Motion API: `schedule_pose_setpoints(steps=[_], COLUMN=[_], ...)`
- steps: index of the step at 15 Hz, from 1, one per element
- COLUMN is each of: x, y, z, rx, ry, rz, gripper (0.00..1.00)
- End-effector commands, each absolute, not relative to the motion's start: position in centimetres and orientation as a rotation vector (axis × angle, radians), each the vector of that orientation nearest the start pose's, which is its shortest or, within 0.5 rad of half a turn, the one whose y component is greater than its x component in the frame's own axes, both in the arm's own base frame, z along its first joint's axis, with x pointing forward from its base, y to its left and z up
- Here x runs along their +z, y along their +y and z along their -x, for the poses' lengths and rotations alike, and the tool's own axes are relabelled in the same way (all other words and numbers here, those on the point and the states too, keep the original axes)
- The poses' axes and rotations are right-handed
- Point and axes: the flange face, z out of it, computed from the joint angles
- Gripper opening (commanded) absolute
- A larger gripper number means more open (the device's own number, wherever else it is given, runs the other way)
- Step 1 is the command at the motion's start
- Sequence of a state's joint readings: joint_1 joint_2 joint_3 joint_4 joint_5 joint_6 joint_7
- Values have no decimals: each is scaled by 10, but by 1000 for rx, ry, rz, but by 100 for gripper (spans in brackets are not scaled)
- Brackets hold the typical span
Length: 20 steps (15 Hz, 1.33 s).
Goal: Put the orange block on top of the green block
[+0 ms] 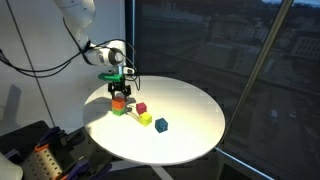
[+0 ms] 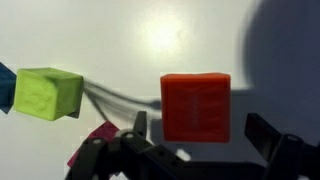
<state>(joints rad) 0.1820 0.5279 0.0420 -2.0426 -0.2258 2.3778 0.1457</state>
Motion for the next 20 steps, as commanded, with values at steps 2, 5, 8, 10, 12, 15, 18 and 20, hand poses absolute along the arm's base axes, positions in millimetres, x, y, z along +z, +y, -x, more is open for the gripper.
schedule_pose_setpoints(steps=[2,5,8,10,12,15,18,20], x=[178,189,203,214,226,245,264,277], y=[126,125,125,123,120,112,102,96], z=[-560,-553,-547,-543,-540,-539,-537,-535], rx=[298,365,406,427,428,345,265,211], ry=[-422,-377,-334,-312,-255,-134,-35,7], rz=[3246,3237,3226,3219,3216,3222,3221,3221], gripper=[100,100,100,100,100,100,100,100])
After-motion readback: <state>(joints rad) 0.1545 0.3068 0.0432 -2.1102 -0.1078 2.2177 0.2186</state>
